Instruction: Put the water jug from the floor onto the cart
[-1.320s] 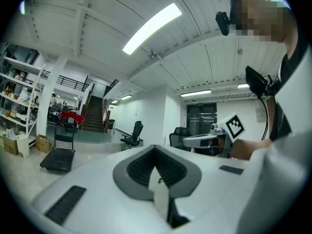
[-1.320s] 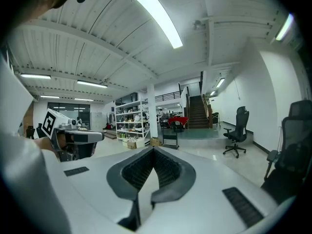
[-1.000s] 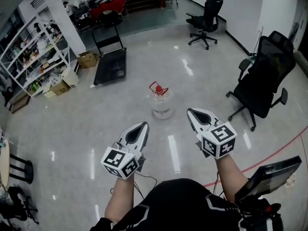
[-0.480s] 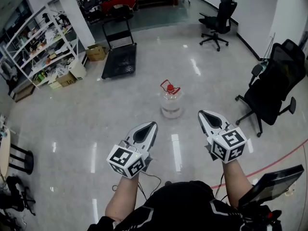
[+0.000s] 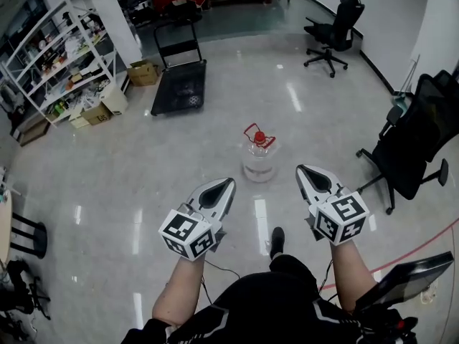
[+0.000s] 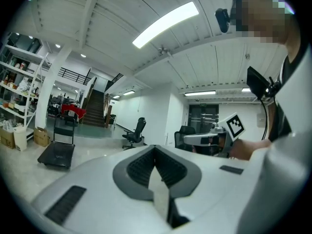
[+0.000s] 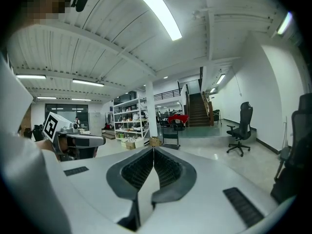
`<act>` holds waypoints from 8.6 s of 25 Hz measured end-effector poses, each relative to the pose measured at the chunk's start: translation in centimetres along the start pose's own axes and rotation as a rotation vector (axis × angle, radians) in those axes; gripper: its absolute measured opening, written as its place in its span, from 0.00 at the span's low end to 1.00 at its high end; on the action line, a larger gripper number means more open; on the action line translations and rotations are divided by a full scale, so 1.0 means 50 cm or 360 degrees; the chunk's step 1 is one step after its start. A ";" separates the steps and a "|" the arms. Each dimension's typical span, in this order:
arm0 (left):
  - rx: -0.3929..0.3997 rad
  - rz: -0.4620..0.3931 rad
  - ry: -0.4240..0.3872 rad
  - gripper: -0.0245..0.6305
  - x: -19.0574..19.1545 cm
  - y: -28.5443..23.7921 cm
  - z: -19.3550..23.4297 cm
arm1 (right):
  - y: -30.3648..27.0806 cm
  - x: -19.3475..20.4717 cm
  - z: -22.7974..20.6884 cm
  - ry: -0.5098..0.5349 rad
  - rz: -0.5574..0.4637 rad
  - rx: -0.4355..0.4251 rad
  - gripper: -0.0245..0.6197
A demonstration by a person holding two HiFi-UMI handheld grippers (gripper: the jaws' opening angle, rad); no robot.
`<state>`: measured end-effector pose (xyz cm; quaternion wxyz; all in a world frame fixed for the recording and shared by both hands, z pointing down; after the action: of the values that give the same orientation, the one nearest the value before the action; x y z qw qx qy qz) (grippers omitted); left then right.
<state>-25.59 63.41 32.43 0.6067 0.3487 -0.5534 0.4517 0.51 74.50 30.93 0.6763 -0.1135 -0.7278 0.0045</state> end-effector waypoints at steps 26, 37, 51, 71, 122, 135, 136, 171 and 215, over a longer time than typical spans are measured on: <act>0.0081 0.0064 0.0109 0.04 -0.059 -0.598 0.481 | -0.616 -0.062 -0.483 -0.0116 0.0072 -0.0059 0.05; 0.0162 0.0109 0.0195 0.04 -0.071 -0.786 0.728 | -0.821 -0.067 -0.597 -0.0233 0.0138 0.0087 0.05; 0.0102 0.0462 0.0302 0.06 0.083 -1.020 0.854 | -0.984 0.103 -0.799 -0.0506 0.0482 0.0097 0.14; 0.0364 0.1550 0.0453 0.30 0.770 -1.143 0.959 | -0.968 0.821 -0.772 -0.1379 0.1179 0.0497 0.31; -0.0038 0.0696 0.0606 0.10 -0.057 -1.024 1.237 | -1.404 -0.084 -0.683 -0.1041 0.0686 -0.0150 0.17; -0.0208 0.0492 0.0556 0.10 -0.183 -1.019 1.461 | -1.685 -0.223 -0.649 -0.0963 0.0637 -0.0366 0.17; -0.0225 0.0486 0.0556 0.10 -0.189 -1.025 1.481 | -1.710 -0.228 -0.654 -0.0968 0.0632 -0.0392 0.17; -0.0847 0.0185 0.0790 0.10 -0.273 -1.076 2.423 | -2.871 -0.364 -0.577 -0.0743 0.0906 -0.1008 0.17; -0.1049 0.0645 0.1179 0.10 0.197 -1.214 3.205 | -3.707 0.103 -0.557 -0.0580 0.1454 -0.0871 0.17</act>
<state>-26.26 -104.07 69.96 0.7394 -0.1569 -0.4710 0.4549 -1.84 -109.29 68.04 0.4148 -0.5859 -0.6845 0.1273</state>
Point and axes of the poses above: the fingertips, and each gripper's own axes: y backward along the fingers, z to its left, x out of its underside, the point moved 10 cm from there along y, backward along the fingers, and after that the axes turned 2 degrees about -z, right-handed, at the moved point
